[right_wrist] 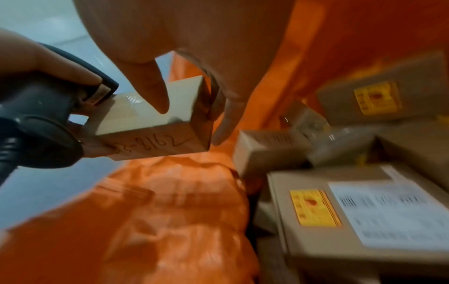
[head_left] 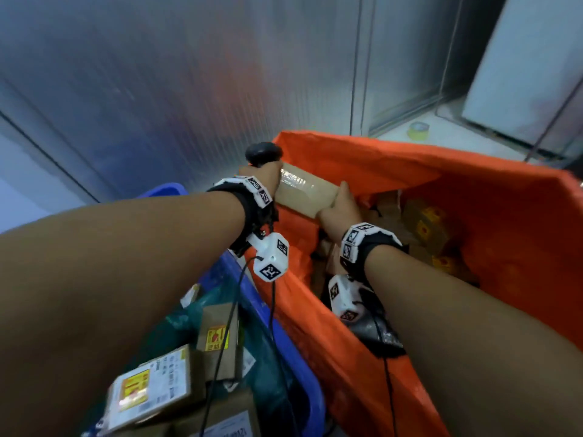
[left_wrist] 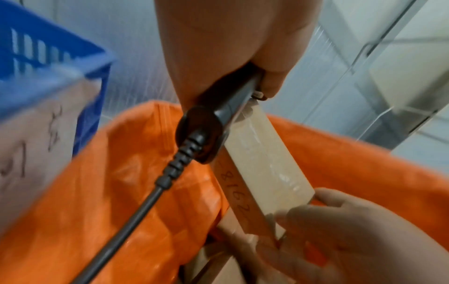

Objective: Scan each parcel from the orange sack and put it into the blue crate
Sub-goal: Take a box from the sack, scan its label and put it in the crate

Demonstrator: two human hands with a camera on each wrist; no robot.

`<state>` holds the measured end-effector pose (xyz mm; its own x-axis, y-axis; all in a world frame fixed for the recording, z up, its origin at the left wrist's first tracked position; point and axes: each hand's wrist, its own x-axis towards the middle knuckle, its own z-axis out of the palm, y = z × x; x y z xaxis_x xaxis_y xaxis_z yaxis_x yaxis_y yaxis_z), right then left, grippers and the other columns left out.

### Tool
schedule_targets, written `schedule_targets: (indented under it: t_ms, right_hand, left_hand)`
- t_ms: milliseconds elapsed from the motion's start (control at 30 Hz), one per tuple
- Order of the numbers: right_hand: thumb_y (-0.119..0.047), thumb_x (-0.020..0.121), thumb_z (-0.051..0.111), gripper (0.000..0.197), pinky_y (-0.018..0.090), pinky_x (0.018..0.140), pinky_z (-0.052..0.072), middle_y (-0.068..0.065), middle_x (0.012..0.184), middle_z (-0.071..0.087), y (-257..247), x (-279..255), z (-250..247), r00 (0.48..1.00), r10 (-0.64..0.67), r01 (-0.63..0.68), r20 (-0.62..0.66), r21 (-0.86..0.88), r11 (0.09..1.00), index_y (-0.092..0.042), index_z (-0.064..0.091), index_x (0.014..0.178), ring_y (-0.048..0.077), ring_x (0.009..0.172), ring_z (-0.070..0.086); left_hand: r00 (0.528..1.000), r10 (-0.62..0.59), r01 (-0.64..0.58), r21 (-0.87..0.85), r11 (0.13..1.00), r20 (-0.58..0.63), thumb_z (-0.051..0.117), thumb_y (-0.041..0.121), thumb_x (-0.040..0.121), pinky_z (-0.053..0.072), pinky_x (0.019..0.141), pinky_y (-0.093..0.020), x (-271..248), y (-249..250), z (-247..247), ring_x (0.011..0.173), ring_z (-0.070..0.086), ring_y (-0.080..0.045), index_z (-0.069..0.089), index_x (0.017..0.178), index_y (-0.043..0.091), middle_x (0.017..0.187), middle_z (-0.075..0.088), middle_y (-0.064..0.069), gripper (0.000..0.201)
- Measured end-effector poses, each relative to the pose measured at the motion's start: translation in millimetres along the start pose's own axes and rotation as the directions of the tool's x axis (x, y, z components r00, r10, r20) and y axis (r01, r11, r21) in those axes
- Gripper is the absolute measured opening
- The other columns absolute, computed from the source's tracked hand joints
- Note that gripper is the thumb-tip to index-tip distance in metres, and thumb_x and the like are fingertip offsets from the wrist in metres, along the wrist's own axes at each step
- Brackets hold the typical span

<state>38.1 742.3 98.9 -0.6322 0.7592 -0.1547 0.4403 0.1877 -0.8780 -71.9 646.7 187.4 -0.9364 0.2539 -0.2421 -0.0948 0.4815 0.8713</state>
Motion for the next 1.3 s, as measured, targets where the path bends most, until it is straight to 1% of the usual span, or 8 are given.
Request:
schedule_targets:
  t_ms: [133,267,433,767,933,1033,1167,1300]
  right_hand:
    - [-0.008,0.081,0.060,0.056,0.029,0.084,0.043,0.019,0.129,0.056,-103,-41,-40,0.979,-0.203,0.201,-0.024,-0.074,0.977,-0.005,0.045,0.134,0.035,0.114,0.056]
    - [-0.023,0.081,0.058,0.035,0.046,0.088,0.056,0.011,0.114,0.066,-200,-100,-50,0.951,-0.310,0.309,-0.020,-0.043,0.950,-0.021,0.057,0.116,0.033,0.101,0.064]
    - [-0.026,0.080,0.073,0.028,0.042,0.090,0.056,0.014,0.111,0.068,-286,-172,-30,0.908,-0.387,0.408,0.161,-0.129,0.904,-0.015,0.069,0.105,0.036,0.108,0.064]
    - [-0.011,0.100,0.053,0.040,0.010,0.058,0.052,0.008,0.110,0.051,-314,-243,84,0.896,-0.336,0.318,0.290,0.107,0.942,0.002,0.049,0.138,0.011,0.077,0.060]
    - [-0.017,0.100,0.053,0.020,0.040,0.094,0.056,0.014,0.112,0.055,-305,-235,129,0.885,-0.303,0.232,0.355,0.227,0.946,-0.008,0.060,0.117,0.033,0.113,0.060]
    - [-0.010,0.093,0.064,0.012,0.050,0.089,0.058,0.008,0.097,0.062,-306,-239,146,0.916,-0.242,0.103,0.320,0.396,0.912,-0.019,0.059,0.085,0.036,0.104,0.063]
    - [-0.009,0.086,0.071,0.014,0.043,0.070,0.057,0.003,0.079,0.061,-319,-241,155,0.939,-0.261,0.127,0.224,0.481,0.868,-0.019,0.062,0.082,0.022,0.074,0.057]
    - [-0.013,0.087,0.068,0.026,0.030,0.086,0.055,0.004,0.094,0.065,-320,-236,157,0.941,-0.231,0.118,0.249,0.399,0.910,-0.007,0.072,0.112,0.021,0.091,0.061]
  left_hand:
    - [0.995,0.072,-0.081,-0.140,0.987,-0.063,0.057,0.042,0.094,0.051,0.100,-0.039,-47,57,-81,0.121,0.061,-0.031,0.061,0.096,0.024,0.117,0.064,-0.013,0.019]
    - [0.956,-0.014,-0.101,-0.374,0.922,-0.293,0.078,0.052,0.063,0.053,0.100,-0.040,-87,84,-169,0.103,0.069,-0.028,0.066,0.125,0.008,0.112,0.071,-0.008,0.077]
    - [0.914,0.009,-0.188,-0.406,0.894,-0.405,0.077,0.063,0.073,0.048,0.104,-0.042,-133,72,-272,0.107,0.064,-0.031,0.056,0.138,0.008,0.119,0.065,-0.009,0.087]
    - [0.885,0.054,-0.304,-0.487,0.818,-0.462,0.091,0.059,0.038,0.064,0.079,-0.039,-160,14,-404,0.082,0.076,-0.021,0.072,0.109,0.008,0.092,0.078,-0.003,0.090]
    - [0.927,0.057,-0.291,-0.615,0.732,-0.371,0.092,0.026,0.070,0.062,0.066,-0.034,-144,-6,-417,0.069,0.074,-0.019,0.069,0.099,0.006,0.076,0.075,-0.003,0.042]
    - [0.942,-0.023,-0.229,-0.689,0.688,-0.336,0.091,0.034,0.073,0.063,0.075,-0.039,-130,-38,-411,0.079,0.074,-0.022,0.069,0.101,0.009,0.084,0.076,-0.004,0.044]
    - [0.978,-0.100,-0.107,-0.848,0.519,-0.184,0.084,0.050,0.079,0.064,0.075,-0.047,-125,-76,-407,0.084,0.077,-0.021,0.072,0.112,0.012,0.094,0.079,-0.004,0.051]
    - [0.994,-0.047,-0.061,-0.876,0.479,-0.095,0.069,0.052,0.092,0.063,0.079,-0.038,-126,-84,-408,0.083,0.076,-0.021,0.075,0.103,0.016,0.093,0.080,-0.005,0.038]
